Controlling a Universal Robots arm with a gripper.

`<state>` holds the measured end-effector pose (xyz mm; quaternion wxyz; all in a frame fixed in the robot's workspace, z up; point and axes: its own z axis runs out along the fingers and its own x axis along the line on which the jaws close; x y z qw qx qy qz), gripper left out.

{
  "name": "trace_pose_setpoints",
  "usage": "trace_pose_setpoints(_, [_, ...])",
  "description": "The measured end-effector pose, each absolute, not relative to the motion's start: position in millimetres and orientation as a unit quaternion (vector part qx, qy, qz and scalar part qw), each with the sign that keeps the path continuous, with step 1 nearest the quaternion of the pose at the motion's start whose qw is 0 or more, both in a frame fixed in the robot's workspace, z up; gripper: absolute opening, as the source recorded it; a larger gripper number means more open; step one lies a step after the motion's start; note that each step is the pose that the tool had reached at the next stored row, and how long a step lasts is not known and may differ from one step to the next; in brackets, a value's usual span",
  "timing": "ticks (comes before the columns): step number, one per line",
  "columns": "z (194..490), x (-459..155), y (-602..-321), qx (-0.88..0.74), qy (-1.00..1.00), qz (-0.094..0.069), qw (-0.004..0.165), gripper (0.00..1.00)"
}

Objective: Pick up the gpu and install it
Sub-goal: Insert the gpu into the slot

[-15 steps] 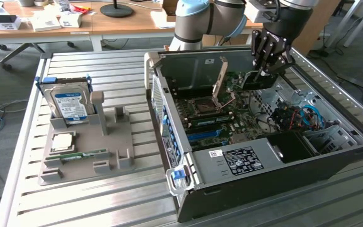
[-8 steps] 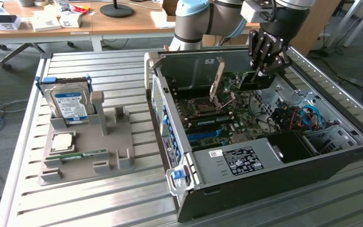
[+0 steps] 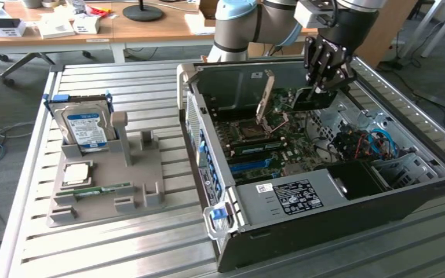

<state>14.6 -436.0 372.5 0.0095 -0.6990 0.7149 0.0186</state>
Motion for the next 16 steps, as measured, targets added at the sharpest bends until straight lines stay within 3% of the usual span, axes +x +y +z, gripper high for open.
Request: trace_pose_setpoints(16, [362,14,-436,-0.692,0.721,0.018,0.01,0.26])
